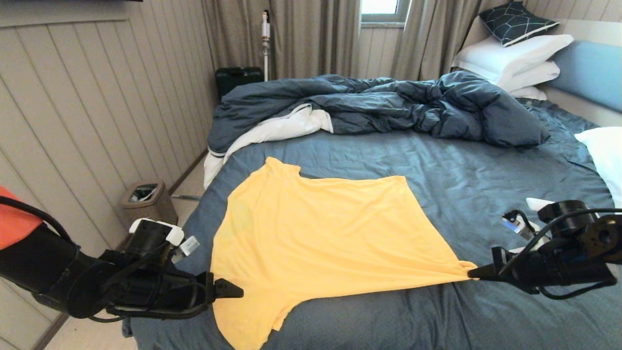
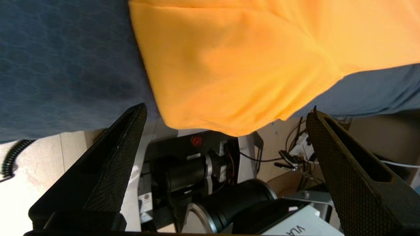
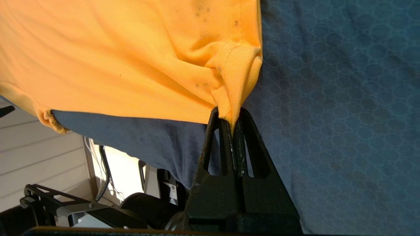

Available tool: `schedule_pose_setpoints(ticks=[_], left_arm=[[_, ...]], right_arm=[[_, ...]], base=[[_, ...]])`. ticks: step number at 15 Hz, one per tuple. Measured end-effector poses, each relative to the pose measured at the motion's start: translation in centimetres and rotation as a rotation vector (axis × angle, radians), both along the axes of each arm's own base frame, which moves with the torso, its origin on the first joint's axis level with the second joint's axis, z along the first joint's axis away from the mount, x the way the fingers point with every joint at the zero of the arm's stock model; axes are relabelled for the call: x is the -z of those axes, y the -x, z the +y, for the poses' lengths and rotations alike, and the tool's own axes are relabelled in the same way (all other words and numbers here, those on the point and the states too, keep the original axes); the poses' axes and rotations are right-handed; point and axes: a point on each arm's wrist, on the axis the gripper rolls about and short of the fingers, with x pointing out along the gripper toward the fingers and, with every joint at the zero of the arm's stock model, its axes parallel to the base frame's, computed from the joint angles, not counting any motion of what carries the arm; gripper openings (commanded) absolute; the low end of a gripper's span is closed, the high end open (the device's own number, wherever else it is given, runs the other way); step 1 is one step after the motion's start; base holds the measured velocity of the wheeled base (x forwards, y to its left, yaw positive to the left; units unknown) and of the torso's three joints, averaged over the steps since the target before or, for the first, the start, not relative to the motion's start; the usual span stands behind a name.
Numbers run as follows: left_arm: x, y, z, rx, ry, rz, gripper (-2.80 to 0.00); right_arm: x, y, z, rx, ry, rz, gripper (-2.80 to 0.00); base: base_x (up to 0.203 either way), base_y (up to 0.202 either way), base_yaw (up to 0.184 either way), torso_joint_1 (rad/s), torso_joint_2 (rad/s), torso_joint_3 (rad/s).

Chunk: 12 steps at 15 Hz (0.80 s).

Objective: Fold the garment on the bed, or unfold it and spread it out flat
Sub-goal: Fold the yellow T-shirt

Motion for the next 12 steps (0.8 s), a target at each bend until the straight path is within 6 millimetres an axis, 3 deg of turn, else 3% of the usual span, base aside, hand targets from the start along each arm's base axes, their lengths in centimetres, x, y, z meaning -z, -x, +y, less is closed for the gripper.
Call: schedule_pose_setpoints(ticks=[12], left_arm=[[-0.3, 1.1, -4.4, 0.127, 0.01, 0.009, 0.0]], right_arm=[[-0.7, 0.7, 0.3, -0.008, 0.003, -0.022, -2.8]], base=[[0.0, 0.0, 0.0, 0.0, 0.0, 0.0]])
